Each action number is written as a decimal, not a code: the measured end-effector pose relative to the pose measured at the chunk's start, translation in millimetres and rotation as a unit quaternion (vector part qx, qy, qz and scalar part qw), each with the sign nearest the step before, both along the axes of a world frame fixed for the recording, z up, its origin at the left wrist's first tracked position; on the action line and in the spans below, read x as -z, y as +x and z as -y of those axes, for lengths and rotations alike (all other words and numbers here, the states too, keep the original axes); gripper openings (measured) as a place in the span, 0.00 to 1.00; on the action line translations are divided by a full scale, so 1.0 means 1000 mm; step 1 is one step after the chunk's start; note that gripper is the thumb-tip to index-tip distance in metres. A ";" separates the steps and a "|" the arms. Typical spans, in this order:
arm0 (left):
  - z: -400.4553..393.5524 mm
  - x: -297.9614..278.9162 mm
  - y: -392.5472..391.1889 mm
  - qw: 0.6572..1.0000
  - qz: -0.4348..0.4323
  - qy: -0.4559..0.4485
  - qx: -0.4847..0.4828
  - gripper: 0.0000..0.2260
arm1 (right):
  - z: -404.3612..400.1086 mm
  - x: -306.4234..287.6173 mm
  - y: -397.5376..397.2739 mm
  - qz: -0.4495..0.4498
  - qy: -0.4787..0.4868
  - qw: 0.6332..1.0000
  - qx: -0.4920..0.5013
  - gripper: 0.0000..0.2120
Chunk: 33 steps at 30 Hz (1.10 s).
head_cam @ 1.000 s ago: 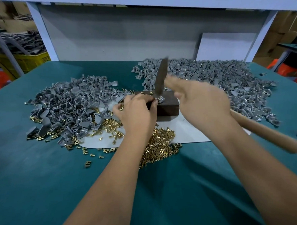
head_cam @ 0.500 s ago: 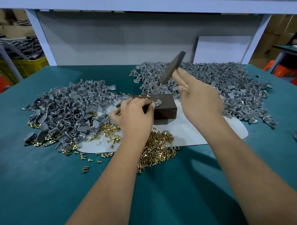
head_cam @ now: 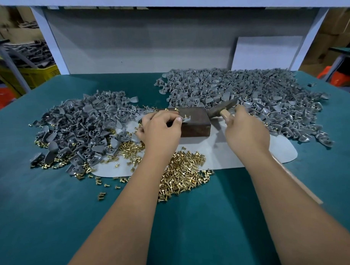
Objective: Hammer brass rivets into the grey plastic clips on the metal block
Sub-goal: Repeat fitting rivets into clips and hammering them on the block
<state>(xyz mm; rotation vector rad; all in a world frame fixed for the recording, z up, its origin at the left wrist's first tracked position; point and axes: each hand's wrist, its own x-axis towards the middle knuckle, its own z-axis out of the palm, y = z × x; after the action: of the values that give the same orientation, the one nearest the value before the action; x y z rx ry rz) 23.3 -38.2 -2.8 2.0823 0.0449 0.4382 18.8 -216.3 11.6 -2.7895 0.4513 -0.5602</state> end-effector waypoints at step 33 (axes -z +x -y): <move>0.002 -0.009 -0.006 0.998 0.059 -0.007 0.005 0.08 | -0.029 0.005 0.021 0.182 0.082 0.980 0.018 0.26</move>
<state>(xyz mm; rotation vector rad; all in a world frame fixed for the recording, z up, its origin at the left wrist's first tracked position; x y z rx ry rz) 16.9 -39.8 6.0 2.0392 -0.0309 0.5520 39.9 -187.4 6.3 -2.4526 0.4452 -0.9710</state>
